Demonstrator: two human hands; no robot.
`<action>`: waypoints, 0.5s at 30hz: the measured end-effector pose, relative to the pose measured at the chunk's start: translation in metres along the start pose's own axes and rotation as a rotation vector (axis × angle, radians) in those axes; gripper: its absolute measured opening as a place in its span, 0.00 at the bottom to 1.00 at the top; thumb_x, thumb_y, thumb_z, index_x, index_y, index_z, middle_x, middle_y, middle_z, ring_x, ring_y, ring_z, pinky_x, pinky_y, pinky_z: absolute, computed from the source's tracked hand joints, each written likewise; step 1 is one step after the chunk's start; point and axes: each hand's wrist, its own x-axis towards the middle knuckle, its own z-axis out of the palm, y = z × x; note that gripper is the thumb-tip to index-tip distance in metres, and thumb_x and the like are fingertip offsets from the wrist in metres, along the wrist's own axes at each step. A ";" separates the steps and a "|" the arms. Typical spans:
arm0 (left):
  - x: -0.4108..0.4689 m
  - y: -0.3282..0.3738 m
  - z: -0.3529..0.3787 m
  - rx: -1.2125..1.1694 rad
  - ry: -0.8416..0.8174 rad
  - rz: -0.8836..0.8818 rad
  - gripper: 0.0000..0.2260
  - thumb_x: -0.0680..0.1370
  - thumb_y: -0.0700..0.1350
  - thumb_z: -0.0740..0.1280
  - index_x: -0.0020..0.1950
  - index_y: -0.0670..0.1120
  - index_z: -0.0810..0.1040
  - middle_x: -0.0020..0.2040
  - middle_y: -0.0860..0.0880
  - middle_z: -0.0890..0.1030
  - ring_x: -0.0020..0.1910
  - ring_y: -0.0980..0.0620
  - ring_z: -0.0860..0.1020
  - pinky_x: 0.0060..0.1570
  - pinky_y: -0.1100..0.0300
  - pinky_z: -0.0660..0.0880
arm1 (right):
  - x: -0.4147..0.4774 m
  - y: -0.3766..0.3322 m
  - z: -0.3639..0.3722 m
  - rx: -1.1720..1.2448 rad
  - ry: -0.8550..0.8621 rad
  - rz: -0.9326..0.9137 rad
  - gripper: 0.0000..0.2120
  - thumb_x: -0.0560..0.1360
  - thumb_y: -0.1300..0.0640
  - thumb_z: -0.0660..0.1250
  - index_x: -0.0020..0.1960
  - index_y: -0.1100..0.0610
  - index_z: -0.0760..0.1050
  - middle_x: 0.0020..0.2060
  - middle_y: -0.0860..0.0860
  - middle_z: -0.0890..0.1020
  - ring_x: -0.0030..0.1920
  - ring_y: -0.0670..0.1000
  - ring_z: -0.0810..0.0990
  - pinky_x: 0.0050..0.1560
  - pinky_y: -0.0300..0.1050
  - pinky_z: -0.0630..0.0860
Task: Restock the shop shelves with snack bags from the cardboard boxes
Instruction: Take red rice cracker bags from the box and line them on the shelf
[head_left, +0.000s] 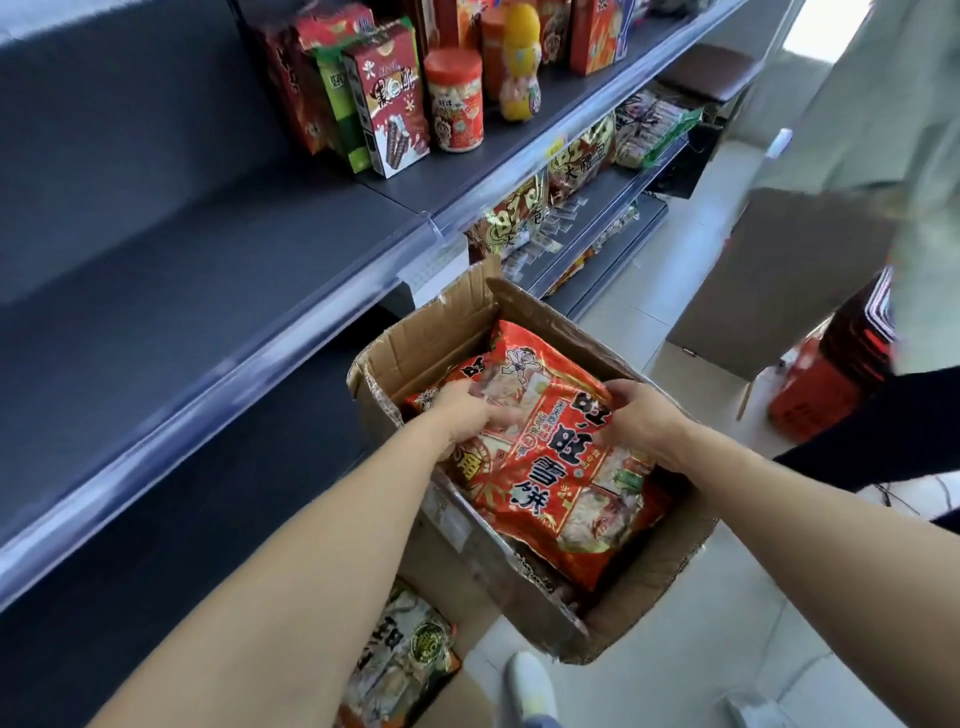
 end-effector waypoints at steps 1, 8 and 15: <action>-0.006 0.003 -0.002 -0.019 0.012 0.042 0.18 0.69 0.43 0.77 0.55 0.46 0.76 0.54 0.45 0.82 0.49 0.46 0.81 0.54 0.52 0.77 | -0.003 -0.003 -0.001 0.017 0.015 -0.027 0.31 0.72 0.66 0.71 0.72 0.55 0.65 0.60 0.54 0.78 0.59 0.56 0.78 0.61 0.55 0.75; -0.052 0.037 -0.031 -0.193 0.223 0.283 0.24 0.68 0.45 0.77 0.61 0.48 0.75 0.56 0.46 0.81 0.54 0.44 0.80 0.60 0.46 0.74 | -0.028 -0.040 -0.006 0.100 0.400 -0.247 0.39 0.70 0.57 0.74 0.75 0.54 0.58 0.72 0.56 0.61 0.72 0.58 0.59 0.73 0.60 0.58; -0.116 0.036 -0.119 -0.439 0.402 0.399 0.10 0.71 0.41 0.75 0.45 0.49 0.75 0.54 0.42 0.82 0.53 0.41 0.81 0.57 0.42 0.77 | -0.066 -0.107 0.018 0.354 0.065 -0.332 0.32 0.65 0.47 0.77 0.63 0.60 0.72 0.53 0.56 0.84 0.51 0.56 0.83 0.53 0.55 0.79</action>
